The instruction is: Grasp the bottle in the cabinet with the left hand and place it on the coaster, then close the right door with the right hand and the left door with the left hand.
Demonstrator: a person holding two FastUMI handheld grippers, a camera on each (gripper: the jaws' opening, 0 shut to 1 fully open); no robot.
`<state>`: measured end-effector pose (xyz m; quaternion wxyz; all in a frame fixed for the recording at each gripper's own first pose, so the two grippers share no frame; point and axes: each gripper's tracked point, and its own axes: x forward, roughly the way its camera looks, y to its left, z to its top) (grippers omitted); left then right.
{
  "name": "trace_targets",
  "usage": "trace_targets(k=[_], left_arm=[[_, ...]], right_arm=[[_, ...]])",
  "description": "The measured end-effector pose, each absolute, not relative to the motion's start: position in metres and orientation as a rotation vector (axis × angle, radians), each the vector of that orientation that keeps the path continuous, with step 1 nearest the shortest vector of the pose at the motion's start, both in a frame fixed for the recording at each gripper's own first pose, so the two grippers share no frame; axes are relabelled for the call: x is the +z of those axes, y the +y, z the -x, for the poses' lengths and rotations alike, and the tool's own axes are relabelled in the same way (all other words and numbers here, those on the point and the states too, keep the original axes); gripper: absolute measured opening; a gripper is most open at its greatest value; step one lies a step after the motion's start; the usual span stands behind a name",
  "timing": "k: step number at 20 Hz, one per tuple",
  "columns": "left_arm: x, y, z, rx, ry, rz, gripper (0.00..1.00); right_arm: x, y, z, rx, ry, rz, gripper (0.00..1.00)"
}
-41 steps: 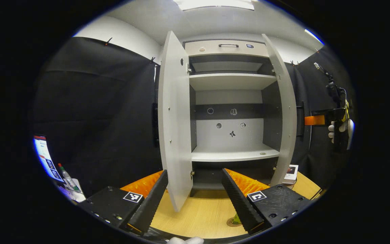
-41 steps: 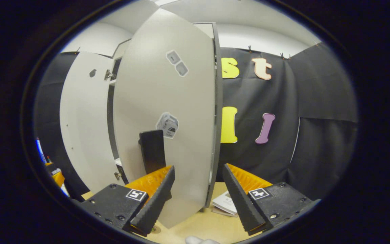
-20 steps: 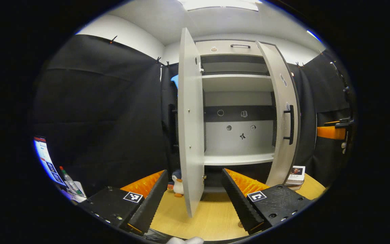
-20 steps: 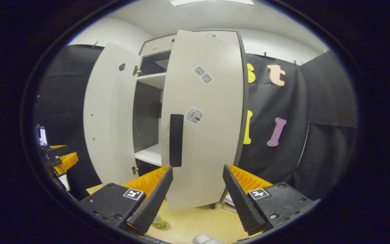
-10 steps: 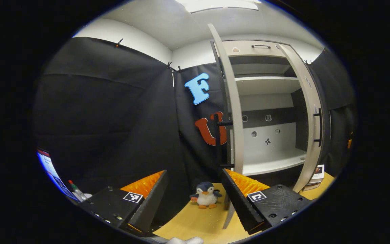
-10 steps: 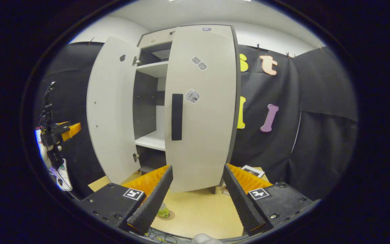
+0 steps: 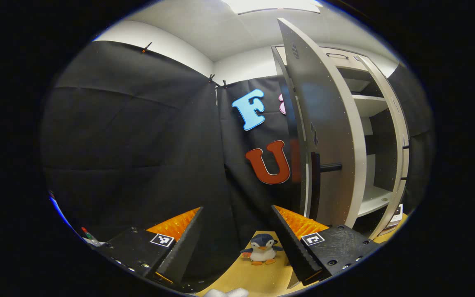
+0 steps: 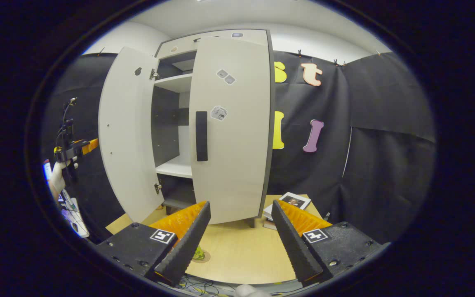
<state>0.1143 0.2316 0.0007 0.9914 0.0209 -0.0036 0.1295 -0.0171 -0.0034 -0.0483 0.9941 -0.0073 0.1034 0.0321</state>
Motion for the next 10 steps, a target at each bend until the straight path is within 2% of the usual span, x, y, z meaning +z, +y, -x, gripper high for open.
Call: trace_targets(k=[10], left_arm=[[0.004, 0.215, -0.129, 0.249, -0.007, -0.047, 0.93]], right_arm=[[-0.051, -0.013, 0.014, 0.073, 0.219, -0.012, 0.98]])
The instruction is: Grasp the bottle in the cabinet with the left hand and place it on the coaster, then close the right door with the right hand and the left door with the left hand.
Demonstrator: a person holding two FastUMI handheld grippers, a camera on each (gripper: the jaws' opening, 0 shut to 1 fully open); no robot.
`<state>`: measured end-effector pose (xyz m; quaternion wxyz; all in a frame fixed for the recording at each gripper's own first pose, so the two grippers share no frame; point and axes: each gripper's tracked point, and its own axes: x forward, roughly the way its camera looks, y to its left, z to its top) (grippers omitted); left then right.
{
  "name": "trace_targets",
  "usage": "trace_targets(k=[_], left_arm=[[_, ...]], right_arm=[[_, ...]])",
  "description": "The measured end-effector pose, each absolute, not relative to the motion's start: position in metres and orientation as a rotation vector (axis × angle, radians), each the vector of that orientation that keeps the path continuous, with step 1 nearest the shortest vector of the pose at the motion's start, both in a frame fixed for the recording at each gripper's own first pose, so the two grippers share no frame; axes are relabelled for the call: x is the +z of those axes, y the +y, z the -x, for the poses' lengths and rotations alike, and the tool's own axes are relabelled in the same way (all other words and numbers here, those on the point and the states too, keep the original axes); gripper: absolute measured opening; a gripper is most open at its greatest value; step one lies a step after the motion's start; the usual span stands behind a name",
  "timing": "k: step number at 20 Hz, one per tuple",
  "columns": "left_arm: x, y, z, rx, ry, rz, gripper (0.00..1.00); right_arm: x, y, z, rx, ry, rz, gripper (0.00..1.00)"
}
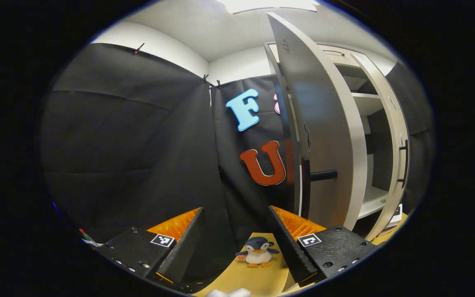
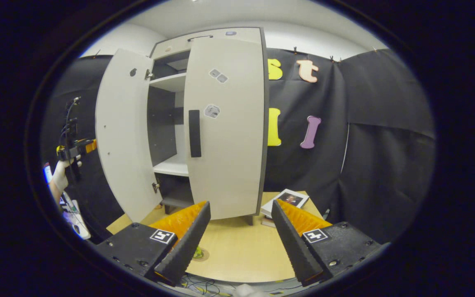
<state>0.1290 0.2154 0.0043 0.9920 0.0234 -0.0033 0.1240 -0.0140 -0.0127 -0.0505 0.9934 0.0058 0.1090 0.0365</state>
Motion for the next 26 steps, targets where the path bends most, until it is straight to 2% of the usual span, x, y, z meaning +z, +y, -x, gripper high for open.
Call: trace_targets(k=[6, 7, 8, 9, 10, 11, 13, 14, 15, 16, 17, 26], left_arm=[[0.004, 0.214, -0.127, 0.264, -0.001, -0.040, 0.90], [0.004, 0.214, -0.128, 0.272, -0.001, -0.044, 0.85], [0.004, 0.213, -0.127, 0.278, -0.001, -0.042, 0.85], [0.005, 0.208, -0.127, 0.276, 0.000, -0.038, 0.94], [0.004, 0.204, -0.126, 0.276, 0.005, -0.032, 0.94], [0.004, 0.201, -0.126, 0.276, 0.008, -0.033, 0.89], [0.006, 0.194, -0.124, 0.278, 0.006, -0.039, 0.89], [0.006, 0.189, -0.123, 0.277, 0.006, -0.037, 0.84], [0.005, 0.183, -0.122, 0.274, 0.007, -0.031, 0.89], [0.006, 0.176, -0.122, 0.265, 0.005, -0.027, 0.84], [0.006, 0.168, -0.123, 0.253, 0.004, -0.027, 0.89], [0.014, 0.066, -0.155, 0.081, -0.014, 0.029, 0.89]], right_arm=[[-0.048, -0.013, 0.009, 0.105, 0.213, -0.005, 0.98], [-0.047, -0.015, 0.009, 0.105, 0.210, -0.001, 0.98], [-0.046, -0.017, 0.007, 0.105, 0.207, -0.003, 0.98], [-0.045, -0.018, 0.007, 0.110, 0.208, -0.007, 0.98], [-0.045, -0.018, 0.006, 0.115, 0.207, -0.011, 0.98], [-0.044, -0.020, 0.005, 0.116, 0.206, -0.010, 0.98], [-0.045, -0.023, 0.004, 0.119, 0.205, -0.007, 0.98], [-0.046, -0.025, 0.003, 0.122, 0.206, -0.010, 0.98], [-0.047, -0.028, 0.003, 0.123, 0.208, -0.012, 0.98], [-0.049, -0.031, 0.000, 0.123, 0.210, -0.014, 0.98], [-0.050, -0.034, -0.002, 0.123, 0.215, -0.015, 0.98], [-0.048, -0.054, -0.007, 0.118, 0.224, -0.016, 0.98]])
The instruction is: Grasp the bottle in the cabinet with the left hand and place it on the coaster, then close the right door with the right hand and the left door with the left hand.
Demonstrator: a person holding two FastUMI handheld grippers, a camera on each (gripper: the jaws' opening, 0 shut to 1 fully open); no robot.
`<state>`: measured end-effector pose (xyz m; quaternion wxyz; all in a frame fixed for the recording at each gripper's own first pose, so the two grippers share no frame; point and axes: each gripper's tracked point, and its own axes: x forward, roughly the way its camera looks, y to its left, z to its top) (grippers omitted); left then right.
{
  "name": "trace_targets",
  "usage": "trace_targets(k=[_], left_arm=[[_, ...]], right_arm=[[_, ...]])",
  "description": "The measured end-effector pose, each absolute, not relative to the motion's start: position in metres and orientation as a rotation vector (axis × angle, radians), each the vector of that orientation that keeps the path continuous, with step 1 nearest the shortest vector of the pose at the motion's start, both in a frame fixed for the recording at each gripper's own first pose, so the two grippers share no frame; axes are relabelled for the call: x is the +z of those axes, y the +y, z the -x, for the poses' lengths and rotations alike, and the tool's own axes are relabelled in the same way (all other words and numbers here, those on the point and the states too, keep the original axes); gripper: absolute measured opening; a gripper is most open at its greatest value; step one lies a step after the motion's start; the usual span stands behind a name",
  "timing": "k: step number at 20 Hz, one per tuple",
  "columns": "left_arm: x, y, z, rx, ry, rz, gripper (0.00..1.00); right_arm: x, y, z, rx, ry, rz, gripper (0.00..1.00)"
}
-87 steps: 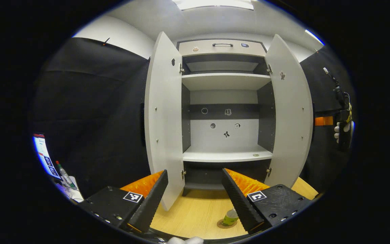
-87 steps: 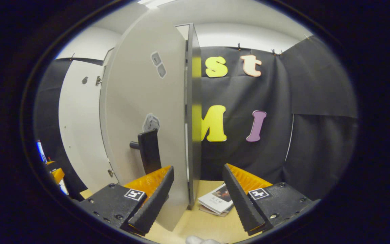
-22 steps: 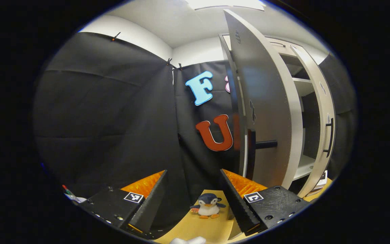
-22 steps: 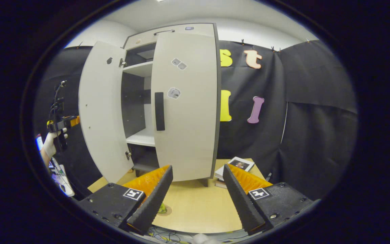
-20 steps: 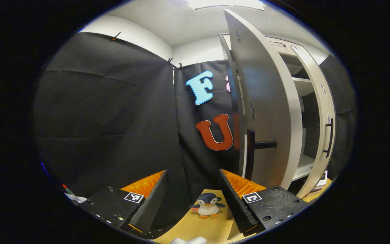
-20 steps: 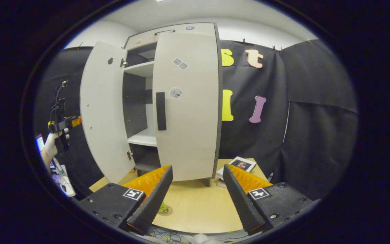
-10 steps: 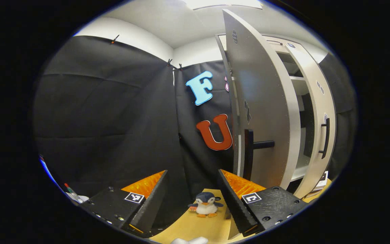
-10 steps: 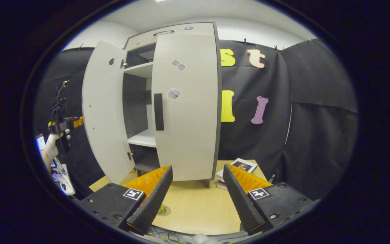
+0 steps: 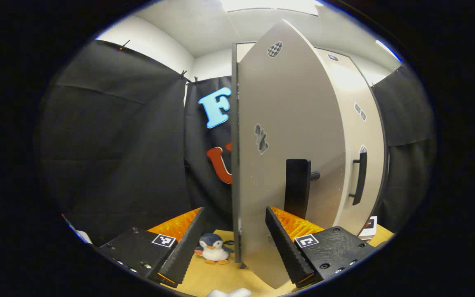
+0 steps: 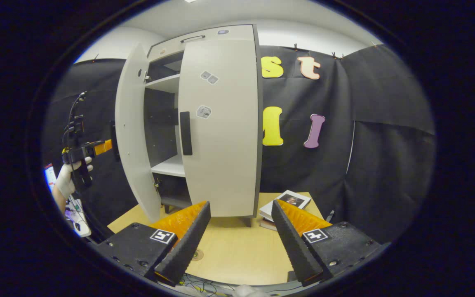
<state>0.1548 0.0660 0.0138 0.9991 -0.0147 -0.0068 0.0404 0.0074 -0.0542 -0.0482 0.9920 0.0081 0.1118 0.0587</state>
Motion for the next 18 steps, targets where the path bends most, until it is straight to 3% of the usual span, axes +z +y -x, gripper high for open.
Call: trace_targets(k=[4, 18], left_arm=[[0.021, 0.043, -0.160, 0.052, -0.029, 0.054, 0.97], [0.027, -0.007, -0.092, -0.061, -0.014, 0.012, 0.96]], right_arm=[[-0.039, -0.062, -0.008, 0.093, 0.202, -0.026, 0.98], [-0.020, -0.043, -0.008, 0.046, 0.128, -0.061, 0.98]])
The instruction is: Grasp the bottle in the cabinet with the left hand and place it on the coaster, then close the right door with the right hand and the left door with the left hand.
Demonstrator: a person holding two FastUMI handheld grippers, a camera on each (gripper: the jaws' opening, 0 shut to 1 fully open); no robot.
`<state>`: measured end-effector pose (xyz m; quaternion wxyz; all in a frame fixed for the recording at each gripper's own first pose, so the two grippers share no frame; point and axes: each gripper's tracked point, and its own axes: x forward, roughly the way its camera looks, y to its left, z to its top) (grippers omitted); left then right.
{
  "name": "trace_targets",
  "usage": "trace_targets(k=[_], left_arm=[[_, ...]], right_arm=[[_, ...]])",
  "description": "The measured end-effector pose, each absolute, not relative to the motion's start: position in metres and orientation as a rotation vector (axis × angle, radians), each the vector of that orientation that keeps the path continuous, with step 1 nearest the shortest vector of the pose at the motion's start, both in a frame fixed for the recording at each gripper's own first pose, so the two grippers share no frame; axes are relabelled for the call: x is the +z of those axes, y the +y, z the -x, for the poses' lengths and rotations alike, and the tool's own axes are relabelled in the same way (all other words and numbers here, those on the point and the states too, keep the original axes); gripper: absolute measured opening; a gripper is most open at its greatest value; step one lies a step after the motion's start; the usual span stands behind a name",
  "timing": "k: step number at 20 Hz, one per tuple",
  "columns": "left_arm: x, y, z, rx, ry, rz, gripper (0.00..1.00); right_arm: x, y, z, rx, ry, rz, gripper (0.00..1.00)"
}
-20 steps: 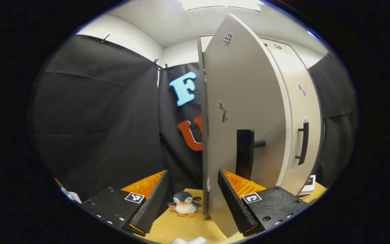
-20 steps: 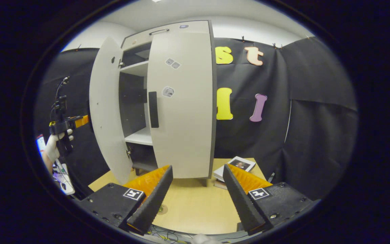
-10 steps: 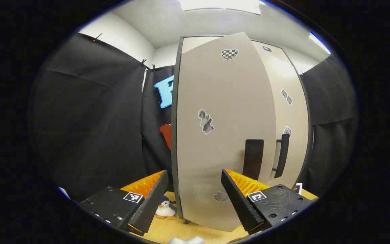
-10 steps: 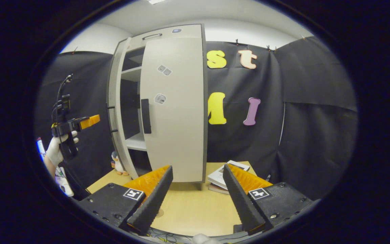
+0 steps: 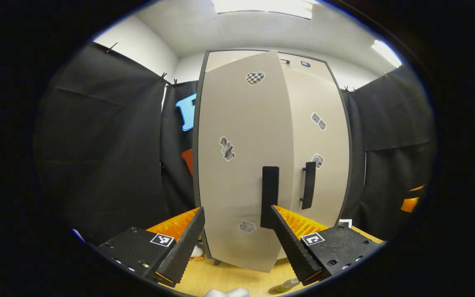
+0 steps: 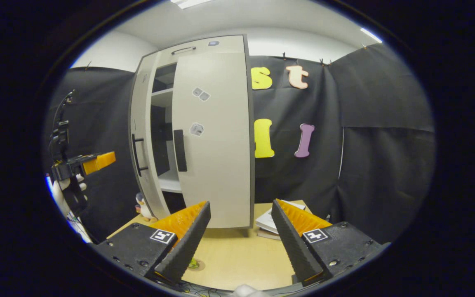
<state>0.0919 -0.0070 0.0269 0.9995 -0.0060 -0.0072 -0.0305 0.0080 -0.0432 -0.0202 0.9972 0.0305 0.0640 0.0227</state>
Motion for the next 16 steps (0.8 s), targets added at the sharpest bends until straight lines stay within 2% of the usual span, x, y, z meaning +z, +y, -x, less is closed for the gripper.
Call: trace_targets(k=[4, 10, 16], left_arm=[[0.014, -0.006, -0.059, -0.064, 0.021, 0.027, 0.95], [-0.019, 0.013, -0.015, 0.012, 0.070, 0.030, 0.96], [-0.039, 0.013, -0.007, 0.016, 0.101, 0.021, 0.96]], right_arm=[[-0.022, -0.037, -0.006, 0.031, 0.119, -0.060, 0.98], [-0.032, -0.018, -0.005, 0.026, 0.121, -0.050, 0.98], [-0.032, -0.008, -0.003, 0.017, 0.111, -0.049, 0.98]])
